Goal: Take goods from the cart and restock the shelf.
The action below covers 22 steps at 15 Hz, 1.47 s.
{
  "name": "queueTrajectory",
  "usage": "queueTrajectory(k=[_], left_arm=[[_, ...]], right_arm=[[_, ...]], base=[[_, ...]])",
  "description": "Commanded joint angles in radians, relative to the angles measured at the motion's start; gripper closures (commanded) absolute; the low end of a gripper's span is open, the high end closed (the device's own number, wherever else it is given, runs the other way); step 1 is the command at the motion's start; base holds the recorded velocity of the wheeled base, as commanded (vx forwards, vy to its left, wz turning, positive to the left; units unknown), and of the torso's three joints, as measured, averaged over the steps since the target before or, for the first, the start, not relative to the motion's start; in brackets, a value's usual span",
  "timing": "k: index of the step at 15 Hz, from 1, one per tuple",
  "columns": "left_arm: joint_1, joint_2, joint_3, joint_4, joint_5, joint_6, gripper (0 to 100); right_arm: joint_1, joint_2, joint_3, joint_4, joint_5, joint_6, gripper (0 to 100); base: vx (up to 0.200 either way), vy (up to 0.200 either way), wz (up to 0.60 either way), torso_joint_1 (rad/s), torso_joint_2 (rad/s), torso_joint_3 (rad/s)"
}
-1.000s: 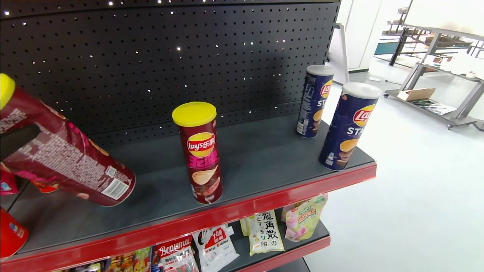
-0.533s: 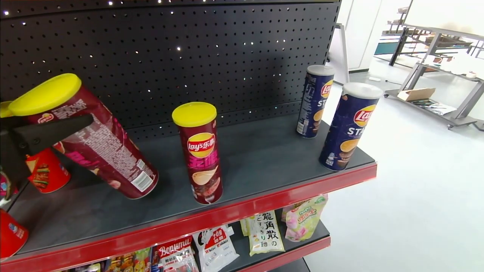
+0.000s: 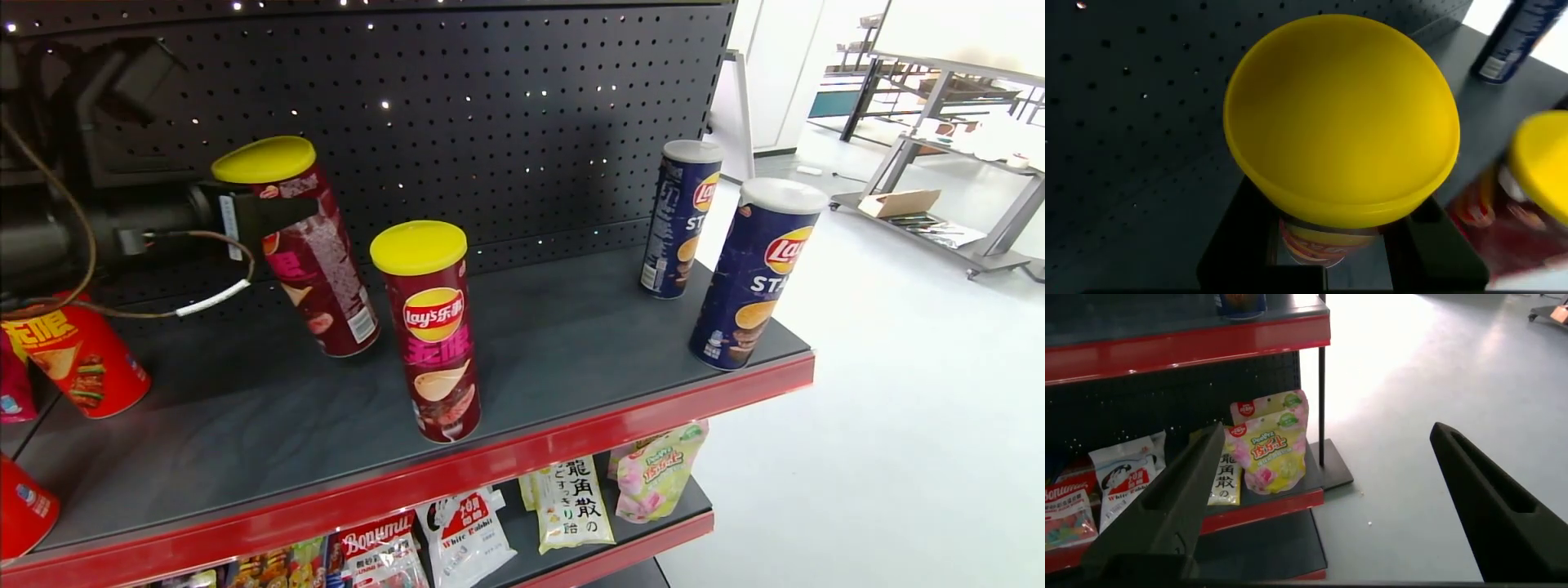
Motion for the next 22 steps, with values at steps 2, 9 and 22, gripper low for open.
queueTrajectory(k=[2, 9, 22], left_arm=[[-0.032, 0.186, -0.117, -0.001, 0.04, -0.024, 100], [-0.053, 0.316, -0.232, -0.003, 0.106, -0.056, 100], [-0.121, 0.422, -0.375, -0.02, 0.241, -0.113, 100]], right_arm=[[0.001, 0.0, 0.0, 0.0, 0.0, 0.0, 0], [0.001, 0.0, 0.0, 0.0, 0.0, 0.0, 0], [0.001, 0.0, 0.0, 0.0, 0.0, -0.002, 0]], base=[[0.0, 0.0, 0.0, 0.0, 0.0, 0.0], [0.0, 0.0, 0.0, 0.0, 0.0, 0.0], [0.0, 0.0, 0.0, 0.0, 0.0, 0.0]])
